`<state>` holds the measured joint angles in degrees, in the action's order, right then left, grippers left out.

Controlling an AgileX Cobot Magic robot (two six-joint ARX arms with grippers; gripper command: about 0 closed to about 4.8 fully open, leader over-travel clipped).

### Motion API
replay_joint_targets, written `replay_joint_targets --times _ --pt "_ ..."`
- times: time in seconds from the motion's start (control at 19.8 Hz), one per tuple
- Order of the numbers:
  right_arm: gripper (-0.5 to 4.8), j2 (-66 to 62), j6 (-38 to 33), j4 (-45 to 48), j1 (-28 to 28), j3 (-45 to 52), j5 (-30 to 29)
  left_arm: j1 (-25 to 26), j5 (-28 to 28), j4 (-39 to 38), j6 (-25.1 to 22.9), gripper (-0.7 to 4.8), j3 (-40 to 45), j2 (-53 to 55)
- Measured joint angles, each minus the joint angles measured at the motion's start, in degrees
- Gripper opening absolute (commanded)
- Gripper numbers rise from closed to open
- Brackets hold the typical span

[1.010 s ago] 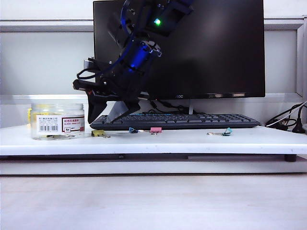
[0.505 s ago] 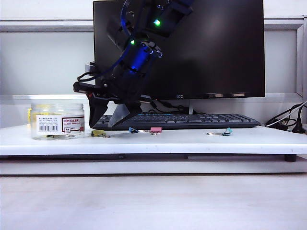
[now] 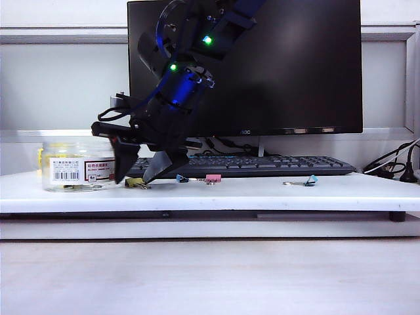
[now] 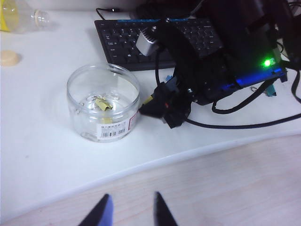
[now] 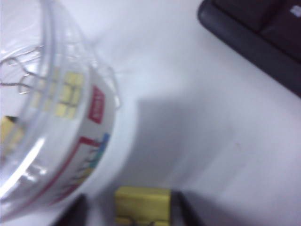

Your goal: Pick up the clips with the largest number of clips of the same color on the table and place them in a round transparent plastic box.

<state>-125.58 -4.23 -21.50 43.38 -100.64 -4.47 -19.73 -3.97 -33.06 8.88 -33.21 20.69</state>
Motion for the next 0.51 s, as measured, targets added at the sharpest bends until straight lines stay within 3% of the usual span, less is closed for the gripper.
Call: replay_joint_targets --times 0.2,0.51 --pt "1.05 0.0 0.0 0.0 0.0 0.0 0.7 0.0 0.0 -0.2 0.0 1.22 0.0 -0.2" --pt "1.03 0.0 0.0 -0.1 -0.9 0.0 0.8 0.0 0.0 -0.8 0.0 1.22 0.0 -0.9"
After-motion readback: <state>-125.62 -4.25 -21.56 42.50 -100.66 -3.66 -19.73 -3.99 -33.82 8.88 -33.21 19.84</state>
